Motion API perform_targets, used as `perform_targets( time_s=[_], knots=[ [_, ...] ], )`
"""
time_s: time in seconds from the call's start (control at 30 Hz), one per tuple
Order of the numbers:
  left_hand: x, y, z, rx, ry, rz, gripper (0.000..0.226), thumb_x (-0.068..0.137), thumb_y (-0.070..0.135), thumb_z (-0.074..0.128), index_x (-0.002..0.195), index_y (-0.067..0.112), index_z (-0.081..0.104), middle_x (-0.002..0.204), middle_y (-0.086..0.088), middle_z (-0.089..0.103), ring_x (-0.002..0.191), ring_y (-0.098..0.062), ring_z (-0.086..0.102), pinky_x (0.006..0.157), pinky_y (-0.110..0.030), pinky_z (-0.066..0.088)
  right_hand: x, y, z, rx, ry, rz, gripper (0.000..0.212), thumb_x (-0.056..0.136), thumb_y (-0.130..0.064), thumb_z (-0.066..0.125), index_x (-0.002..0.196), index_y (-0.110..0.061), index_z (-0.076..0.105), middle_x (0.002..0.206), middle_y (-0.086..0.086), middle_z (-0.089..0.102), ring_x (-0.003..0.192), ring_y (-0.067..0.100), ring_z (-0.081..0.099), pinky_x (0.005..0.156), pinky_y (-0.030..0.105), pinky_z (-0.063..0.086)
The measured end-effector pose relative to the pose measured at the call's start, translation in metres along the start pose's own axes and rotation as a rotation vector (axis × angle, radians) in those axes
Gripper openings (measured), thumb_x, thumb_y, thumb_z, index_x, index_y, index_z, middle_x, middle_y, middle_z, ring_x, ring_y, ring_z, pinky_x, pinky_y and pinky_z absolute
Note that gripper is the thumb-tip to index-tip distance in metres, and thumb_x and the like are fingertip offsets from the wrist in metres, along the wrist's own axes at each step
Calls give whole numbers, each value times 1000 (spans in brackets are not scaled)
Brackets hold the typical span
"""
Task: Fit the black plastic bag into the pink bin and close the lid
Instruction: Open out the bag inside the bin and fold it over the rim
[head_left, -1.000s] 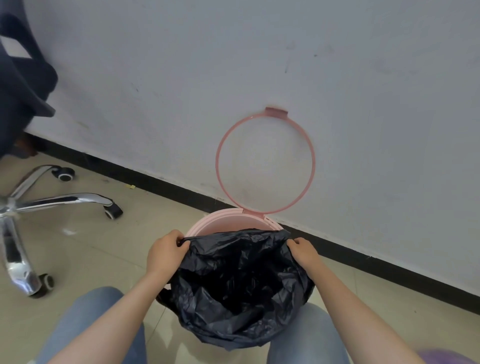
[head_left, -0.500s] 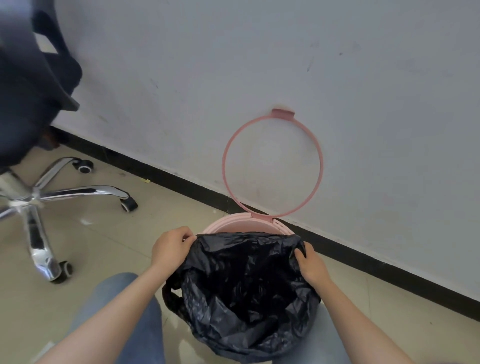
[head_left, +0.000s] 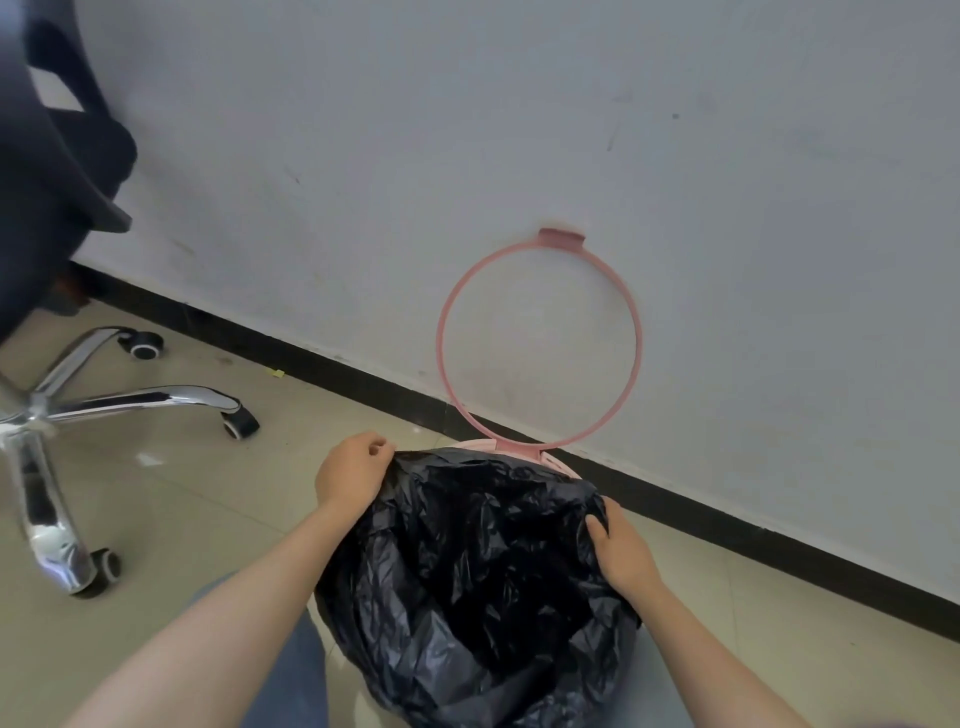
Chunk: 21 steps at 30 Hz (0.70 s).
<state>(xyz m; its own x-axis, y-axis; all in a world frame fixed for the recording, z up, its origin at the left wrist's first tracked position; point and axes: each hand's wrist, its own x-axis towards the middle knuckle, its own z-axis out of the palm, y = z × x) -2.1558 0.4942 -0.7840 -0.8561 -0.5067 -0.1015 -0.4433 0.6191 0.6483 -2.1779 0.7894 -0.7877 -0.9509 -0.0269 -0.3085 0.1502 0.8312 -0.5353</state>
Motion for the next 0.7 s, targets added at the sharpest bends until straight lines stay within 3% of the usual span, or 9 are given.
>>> perform_targets(
  time_s=[0.1, 0.17, 0.23, 0.27, 0.33, 0.43, 0.5, 0.6, 0.7],
  knots=[
    [-24, 7, -4, 185, 178, 406, 17, 86, 12, 57, 89, 1, 70, 90, -15, 70, 80, -33, 64, 64, -36, 51, -1, 2, 2, 1, -9, 38, 52, 95, -29, 40, 141, -14, 20, 138, 21, 40, 126, 35, 39, 106, 39, 33],
    [-38, 6, 2, 338, 171, 555, 11, 76, 8, 70, 82, 0, 70, 83, -15, 71, 72, -35, 66, 56, -37, 55, -9, 0, 1, -10, 129, -20, 55, 94, -26, 42, 141, -7, 21, 142, 21, 34, 133, 33, 29, 111, 40, 25],
    [-47, 10, 10, 432, -25, 465, 30, 84, 18, 60, 107, 0, 61, 102, -16, 67, 88, -35, 63, 66, -40, 55, -22, -2, 1, -72, 306, -203, 48, 89, -26, 36, 129, 0, 43, 131, 21, 50, 123, 36, 44, 106, 42, 34],
    [-48, 12, 15, 455, -117, 392, 41, 91, 24, 49, 125, 1, 47, 116, -15, 60, 100, -32, 59, 75, -40, 52, -24, -3, 2, -119, 348, -265, 49, 86, -27, 32, 120, 2, 52, 122, 21, 57, 114, 38, 51, 101, 43, 39],
    [-44, 15, 21, 504, -195, 300, 53, 95, 31, 36, 139, 4, 23, 128, -13, 48, 110, -28, 52, 82, -37, 48, -24, -5, 2, -227, 260, -343, 47, 87, -25, 34, 122, 1, 51, 127, 20, 55, 117, 37, 50, 103, 41, 38],
    [-36, 21, 26, 533, -164, 320, 55, 94, 34, 38, 139, 9, 21, 127, -12, 48, 110, -28, 51, 80, -36, 48, -11, -5, 0, -298, 43, -326, 50, 94, -18, 38, 141, -9, 23, 152, 8, 24, 136, 25, 26, 113, 32, 24],
    [-28, 23, 29, 533, -214, 347, 62, 92, 38, 40, 143, 16, 13, 131, -10, 45, 111, -28, 50, 78, -36, 48, -3, -8, -1, -341, 14, -316, 55, 93, -19, 36, 143, -15, 13, 154, 3, 17, 134, 24, 29, 106, 34, 34],
    [-17, 27, 31, 478, -320, 325, 67, 90, 42, 43, 145, 27, 7, 128, -8, 46, 103, -29, 56, 71, -36, 47, 9, -12, 0, -403, -1, -280, 59, 92, -22, 36, 144, -22, 9, 150, 3, 23, 118, 26, 46, 81, 34, 46],
    [-3, 27, 33, 345, -353, 237, 55, 87, 49, 46, 134, 24, 32, 116, -7, 59, 99, -29, 60, 72, -34, 47, 20, -19, 1, -290, -22, -186, 54, 89, -26, 40, 139, -26, 20, 131, 8, 46, 99, 30, 57, 68, 33, 44]
  ],
)
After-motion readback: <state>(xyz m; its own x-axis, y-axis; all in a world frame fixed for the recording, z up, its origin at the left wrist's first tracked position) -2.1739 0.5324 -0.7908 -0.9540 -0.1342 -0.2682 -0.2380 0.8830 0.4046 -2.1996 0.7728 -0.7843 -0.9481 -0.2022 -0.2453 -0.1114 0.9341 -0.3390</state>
